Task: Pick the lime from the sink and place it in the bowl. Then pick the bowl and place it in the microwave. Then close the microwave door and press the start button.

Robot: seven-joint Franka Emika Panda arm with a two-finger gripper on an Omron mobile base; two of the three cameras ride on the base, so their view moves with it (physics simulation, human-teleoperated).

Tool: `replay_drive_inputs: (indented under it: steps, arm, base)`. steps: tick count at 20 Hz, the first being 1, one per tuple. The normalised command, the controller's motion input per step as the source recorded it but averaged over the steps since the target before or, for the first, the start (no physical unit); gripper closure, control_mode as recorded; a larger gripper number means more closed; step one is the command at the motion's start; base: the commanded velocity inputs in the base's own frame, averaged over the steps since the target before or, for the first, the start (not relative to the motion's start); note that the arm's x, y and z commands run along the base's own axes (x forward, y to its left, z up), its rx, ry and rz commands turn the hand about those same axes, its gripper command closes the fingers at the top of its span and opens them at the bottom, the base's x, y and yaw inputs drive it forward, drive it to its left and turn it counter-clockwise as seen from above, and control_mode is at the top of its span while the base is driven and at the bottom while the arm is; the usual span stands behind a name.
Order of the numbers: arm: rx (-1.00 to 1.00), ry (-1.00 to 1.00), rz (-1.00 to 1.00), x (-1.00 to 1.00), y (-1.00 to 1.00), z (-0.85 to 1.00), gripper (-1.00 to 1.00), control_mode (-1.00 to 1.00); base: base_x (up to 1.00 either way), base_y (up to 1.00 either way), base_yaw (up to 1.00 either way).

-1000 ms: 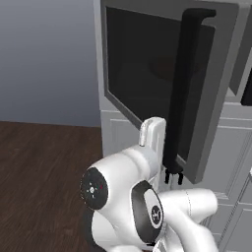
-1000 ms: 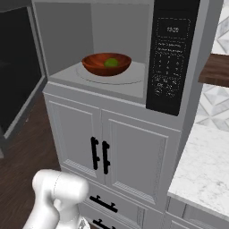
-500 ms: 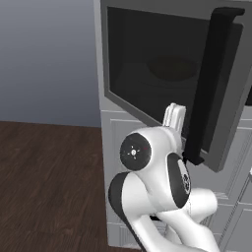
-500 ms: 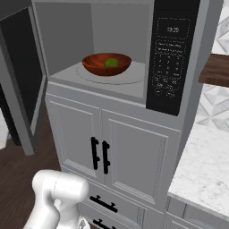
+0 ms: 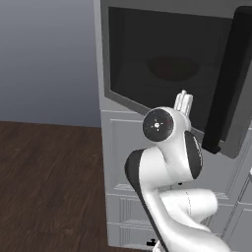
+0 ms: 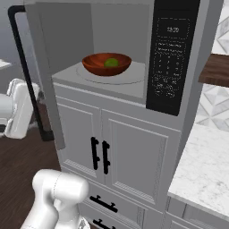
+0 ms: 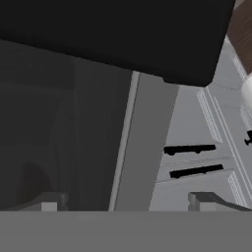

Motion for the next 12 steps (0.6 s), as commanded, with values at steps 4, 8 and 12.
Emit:
replay_drive_inputs:
  steps: [4,8,12]
  arm:
    - [0.12,0.0,0.05,0.51,-0.43,0.0,-1.0,-1.0]
    - [0.13,0.0,0.07,0.38,-0.5,0.0,-1.0,-1.0]
    - [0.1,-0.05,0.07,0.34,-0.44,0.0,-1.0,-1.0]
  base:
    - [0.0,0.0,0.0]
    - [0.0,0.0,0.0]
    - [0.0,0.0,0.0]
